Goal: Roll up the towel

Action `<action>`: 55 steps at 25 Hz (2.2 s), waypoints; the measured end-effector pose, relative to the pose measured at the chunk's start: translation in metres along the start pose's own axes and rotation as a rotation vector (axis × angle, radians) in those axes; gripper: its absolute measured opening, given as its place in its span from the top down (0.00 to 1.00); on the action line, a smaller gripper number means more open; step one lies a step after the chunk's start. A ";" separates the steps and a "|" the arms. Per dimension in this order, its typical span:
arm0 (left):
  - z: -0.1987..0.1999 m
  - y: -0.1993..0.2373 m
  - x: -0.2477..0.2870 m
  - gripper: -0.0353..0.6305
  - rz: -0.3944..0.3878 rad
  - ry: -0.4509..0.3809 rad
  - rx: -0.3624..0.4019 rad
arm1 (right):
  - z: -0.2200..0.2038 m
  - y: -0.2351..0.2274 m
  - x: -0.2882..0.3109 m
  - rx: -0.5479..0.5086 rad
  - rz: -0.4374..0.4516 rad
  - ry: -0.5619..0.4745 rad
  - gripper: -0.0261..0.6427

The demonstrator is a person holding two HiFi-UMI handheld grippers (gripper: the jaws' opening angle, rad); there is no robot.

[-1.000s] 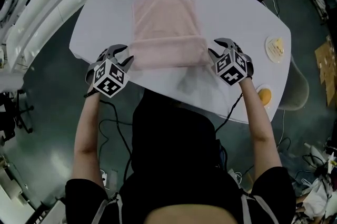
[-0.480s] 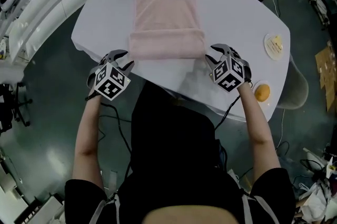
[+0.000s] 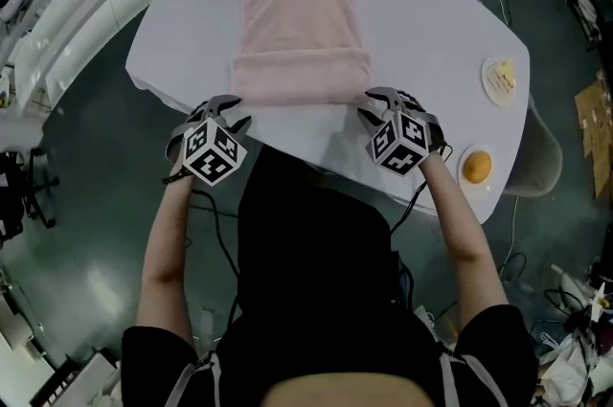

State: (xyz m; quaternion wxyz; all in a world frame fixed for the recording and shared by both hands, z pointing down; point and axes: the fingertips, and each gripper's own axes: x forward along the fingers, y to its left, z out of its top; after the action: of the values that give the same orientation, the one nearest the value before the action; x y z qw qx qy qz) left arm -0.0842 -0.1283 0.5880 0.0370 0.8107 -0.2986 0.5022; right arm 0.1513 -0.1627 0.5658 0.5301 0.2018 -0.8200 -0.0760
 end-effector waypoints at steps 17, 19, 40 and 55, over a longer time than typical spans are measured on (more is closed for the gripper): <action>0.000 0.011 0.039 0.72 -0.191 0.122 0.073 | -0.016 -0.013 0.036 -0.070 0.067 0.091 0.81; 0.000 0.016 0.040 0.80 -0.185 0.122 0.063 | -0.015 -0.014 0.037 -0.068 0.071 0.089 0.87; -0.009 -0.027 -0.014 0.88 -0.131 0.057 0.094 | -0.005 0.026 -0.017 -0.095 0.015 0.044 0.92; -0.009 -0.060 -0.056 0.88 -0.083 0.023 0.069 | -0.002 0.058 -0.060 -0.064 0.016 -0.032 0.92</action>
State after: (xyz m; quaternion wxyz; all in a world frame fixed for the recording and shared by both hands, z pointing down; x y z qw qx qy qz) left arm -0.0777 -0.0507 0.5596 0.0334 0.8174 -0.2465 0.5196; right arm 0.1595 -0.0855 0.5358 0.5235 0.1768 -0.8273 -0.1014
